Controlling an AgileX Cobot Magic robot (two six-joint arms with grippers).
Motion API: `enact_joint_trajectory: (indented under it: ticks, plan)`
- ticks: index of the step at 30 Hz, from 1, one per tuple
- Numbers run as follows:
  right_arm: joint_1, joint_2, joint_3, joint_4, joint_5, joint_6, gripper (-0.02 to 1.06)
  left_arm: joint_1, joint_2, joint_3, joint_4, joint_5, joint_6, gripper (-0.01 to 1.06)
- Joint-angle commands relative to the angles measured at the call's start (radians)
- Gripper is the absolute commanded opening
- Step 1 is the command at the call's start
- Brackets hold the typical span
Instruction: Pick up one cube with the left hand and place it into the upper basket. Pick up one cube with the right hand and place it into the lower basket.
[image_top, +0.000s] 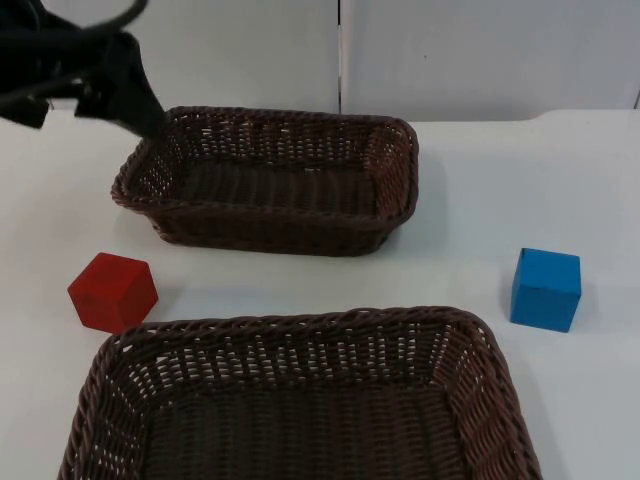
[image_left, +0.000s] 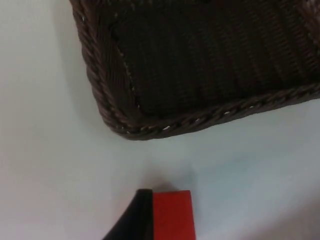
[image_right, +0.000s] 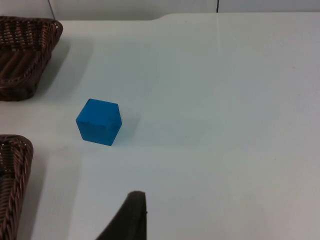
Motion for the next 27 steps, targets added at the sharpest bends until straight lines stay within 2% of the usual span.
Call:
enact_joint_trajectory:
  ticks: [1, 7, 10, 19, 27]
  plan:
    - [-0.003, -0.003, 0.002, 0.000, -0.002, 0.004, 1.05, -0.005, 0.022, -0.007, 0.009, -0.023, -0.016, 1.05]
    - [-0.003, -0.003, 0.002, 0.000, -0.002, 0.004, 1.05, -0.005, 0.095, -0.007, 0.027, -0.064, -0.016, 1.05]
    - [-0.003, -0.003, 0.002, 0.000, -0.002, 0.004, 1.05, -0.005, 0.129, -0.009, 0.081, -0.097, -0.064, 1.05]
    - [-0.003, -0.003, 0.002, 0.000, -0.002, 0.004, 1.05, -0.005, 0.200, -0.036, 0.161, -0.102, -0.124, 1.05]
    - [-0.003, -0.003, 0.002, 0.000, -0.002, 0.004, 1.05, -0.005, 0.258, -0.037, 0.170, -0.109, -0.124, 1.05]
